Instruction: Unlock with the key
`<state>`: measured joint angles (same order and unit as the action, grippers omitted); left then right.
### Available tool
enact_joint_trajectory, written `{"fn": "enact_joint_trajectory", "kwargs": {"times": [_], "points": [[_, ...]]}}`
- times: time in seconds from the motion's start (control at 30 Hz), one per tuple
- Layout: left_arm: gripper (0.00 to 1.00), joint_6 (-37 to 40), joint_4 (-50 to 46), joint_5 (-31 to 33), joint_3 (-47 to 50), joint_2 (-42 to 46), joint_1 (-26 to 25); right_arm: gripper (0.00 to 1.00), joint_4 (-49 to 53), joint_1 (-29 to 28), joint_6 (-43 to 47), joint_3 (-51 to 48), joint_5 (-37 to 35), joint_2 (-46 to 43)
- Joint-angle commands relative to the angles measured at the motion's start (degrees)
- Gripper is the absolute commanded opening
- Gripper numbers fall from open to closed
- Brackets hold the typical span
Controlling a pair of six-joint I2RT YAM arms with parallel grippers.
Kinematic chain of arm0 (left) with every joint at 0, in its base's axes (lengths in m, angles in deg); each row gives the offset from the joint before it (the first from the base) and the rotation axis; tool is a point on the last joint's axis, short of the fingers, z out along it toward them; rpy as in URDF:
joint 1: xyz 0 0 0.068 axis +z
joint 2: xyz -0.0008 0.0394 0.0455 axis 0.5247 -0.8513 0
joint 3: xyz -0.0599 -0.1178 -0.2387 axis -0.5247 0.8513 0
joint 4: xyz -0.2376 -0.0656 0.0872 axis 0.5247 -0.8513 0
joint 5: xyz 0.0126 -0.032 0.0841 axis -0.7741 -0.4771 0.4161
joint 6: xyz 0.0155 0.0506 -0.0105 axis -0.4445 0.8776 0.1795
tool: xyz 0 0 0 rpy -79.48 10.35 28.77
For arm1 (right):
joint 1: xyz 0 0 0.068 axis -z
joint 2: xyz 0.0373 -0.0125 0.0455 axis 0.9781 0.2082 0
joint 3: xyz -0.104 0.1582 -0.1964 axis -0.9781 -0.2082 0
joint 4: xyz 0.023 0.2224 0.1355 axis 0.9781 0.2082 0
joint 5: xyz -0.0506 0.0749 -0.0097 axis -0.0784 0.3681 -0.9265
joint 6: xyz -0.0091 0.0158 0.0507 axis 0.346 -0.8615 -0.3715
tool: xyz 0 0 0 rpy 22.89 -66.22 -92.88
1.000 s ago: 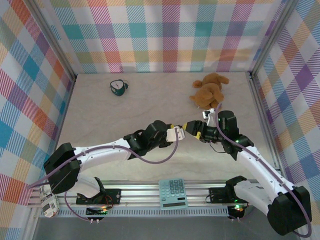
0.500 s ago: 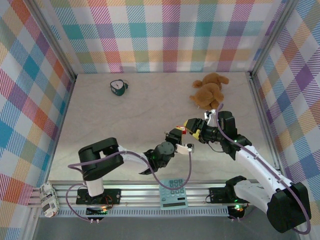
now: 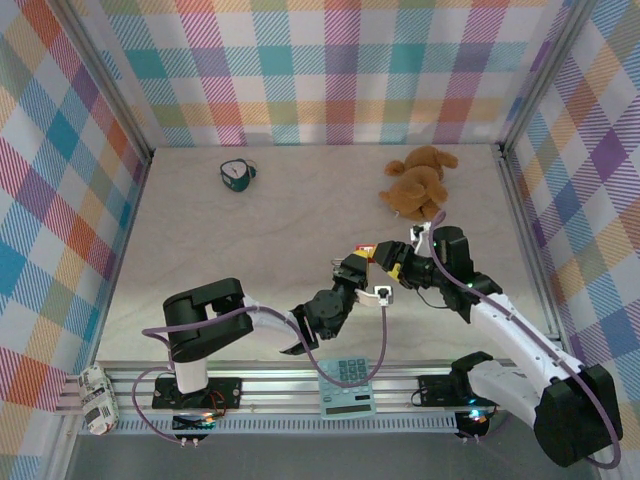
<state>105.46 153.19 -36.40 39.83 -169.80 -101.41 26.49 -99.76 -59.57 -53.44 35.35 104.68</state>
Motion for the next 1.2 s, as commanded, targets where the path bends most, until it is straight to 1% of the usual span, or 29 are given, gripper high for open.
{"fn": "enact_joint_trajectory", "kwargs": {"times": [0.0,0.1,0.2,0.27,0.47,0.6,0.7,0.73,0.83,0.87,0.93,1.0,1.03,1.13,1.17], "points": [[0.0,-0.07,4.42,1.11,-0.37,2.13,-0.85,0.63,-6.5,-0.1,-0.72,-0.77,2.77,1.43],[0.0,-0.12,4.5,1.2,-0.2,2.36,-1.15,0.56,-8.43,-0.1,-1.43,-0.97,3.06,1.48],[0.0,-0.34,4.5,1.38,-0.1,2.2,-1.18,0.45,-9.66,-0.04,-2.83,-1.05,3.09,1.31],[0.0,-0.47,4.5,1.36,-0.23,1.92,-1.26,0.4,-10.61,-0.13,-3.88,-1.44,3.38,1.38],[0.0,-0.69,4.57,1.24,-1.26,1.08,-1.36,0.35,-13.05,-0.1,-6.41,-1.83,5.04,1.39],[0.0,-1.06,4.57,1.37,-1.48,1.19,-1.45,0.29,-13.01,-0.1,-6.77,-1.68,4.81,0.18],[0.02,-1.12,4.66,1.45,-1.34,1.27,-1.61,0.26,-12.28,-0.1,-6.64,-1.6,4.39,-0.73],[0.05,-1.05,4.66,1.53,-1.32,1.35,-1.63,0.26,-12.17,-0.1,-6.67,-1.58,4.22,-1.05],[0.17,-1.06,4.66,1.81,-1.11,1.39,-1.67,0.26,-11.6,-0.1,-6.38,-1.54,3.63,-1.82],[0.18,-1.05,4.66,1.82,-1.0,1.51,-1.72,0.25,-11.26,-0.1,-6.14,-1.43,3.31,-2.0],[0.29,-1.07,4.66,2.07,-0.77,1.66,-1.87,0.25,-10.77,-0.09,-5.66,-1.18,2.9,-2.24],[0.37,-1.35,4.58,2.07,-0.43,2.06,-1.98,0.25,-10.26,-0.05,-5.12,-1.13,2.32,-2.35],[0.43,-1.65,4.42,2.04,-0.06,2.33,-2.11,0.25,-9.96,-0.1,-4.72,-1.0,2.08,-2.35],[0.55,-1.75,4.32,2.01,1.1,2.8,-2.86,0.24,-8.57,-0.06,-3.22,-0.6,0.36,-2.0],[0.57,-1.81,4.33,2.23,1.38,2.89,-3.03,0.24,-8.5,-0.1,-2.93,-0.48,0.06,-1.75]]}}
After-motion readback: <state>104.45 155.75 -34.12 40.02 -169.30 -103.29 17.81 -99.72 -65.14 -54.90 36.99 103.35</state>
